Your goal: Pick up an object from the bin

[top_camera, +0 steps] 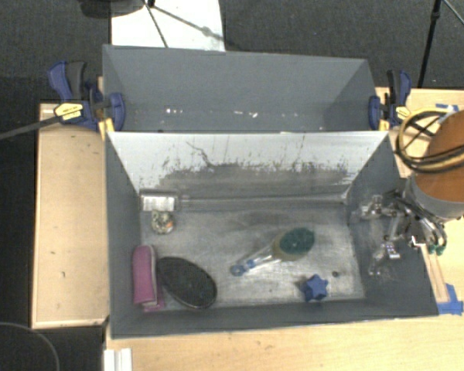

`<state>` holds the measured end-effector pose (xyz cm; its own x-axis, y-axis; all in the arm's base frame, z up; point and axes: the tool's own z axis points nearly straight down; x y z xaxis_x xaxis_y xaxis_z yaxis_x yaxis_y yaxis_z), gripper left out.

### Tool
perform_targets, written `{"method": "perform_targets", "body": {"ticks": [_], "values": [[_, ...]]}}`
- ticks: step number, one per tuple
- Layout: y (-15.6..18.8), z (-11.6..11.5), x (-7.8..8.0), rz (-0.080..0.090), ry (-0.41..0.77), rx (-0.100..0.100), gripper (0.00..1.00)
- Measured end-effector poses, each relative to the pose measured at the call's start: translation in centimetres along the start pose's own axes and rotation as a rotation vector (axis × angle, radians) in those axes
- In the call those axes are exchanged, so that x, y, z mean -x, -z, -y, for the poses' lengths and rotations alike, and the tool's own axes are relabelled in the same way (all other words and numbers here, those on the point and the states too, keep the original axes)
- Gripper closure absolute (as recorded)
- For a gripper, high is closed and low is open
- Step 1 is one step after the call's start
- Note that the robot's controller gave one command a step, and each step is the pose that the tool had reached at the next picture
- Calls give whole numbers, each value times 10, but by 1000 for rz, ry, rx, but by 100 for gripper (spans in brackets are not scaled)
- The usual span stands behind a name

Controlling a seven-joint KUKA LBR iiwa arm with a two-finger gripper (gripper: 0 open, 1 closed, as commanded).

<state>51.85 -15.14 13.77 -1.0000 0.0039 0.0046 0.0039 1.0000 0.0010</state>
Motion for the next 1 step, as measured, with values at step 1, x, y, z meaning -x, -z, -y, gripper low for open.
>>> {"method": "perform_targets", "body": {"ticks": [1], "values": [[-67,-110,-1,12,24,1,0]]}}
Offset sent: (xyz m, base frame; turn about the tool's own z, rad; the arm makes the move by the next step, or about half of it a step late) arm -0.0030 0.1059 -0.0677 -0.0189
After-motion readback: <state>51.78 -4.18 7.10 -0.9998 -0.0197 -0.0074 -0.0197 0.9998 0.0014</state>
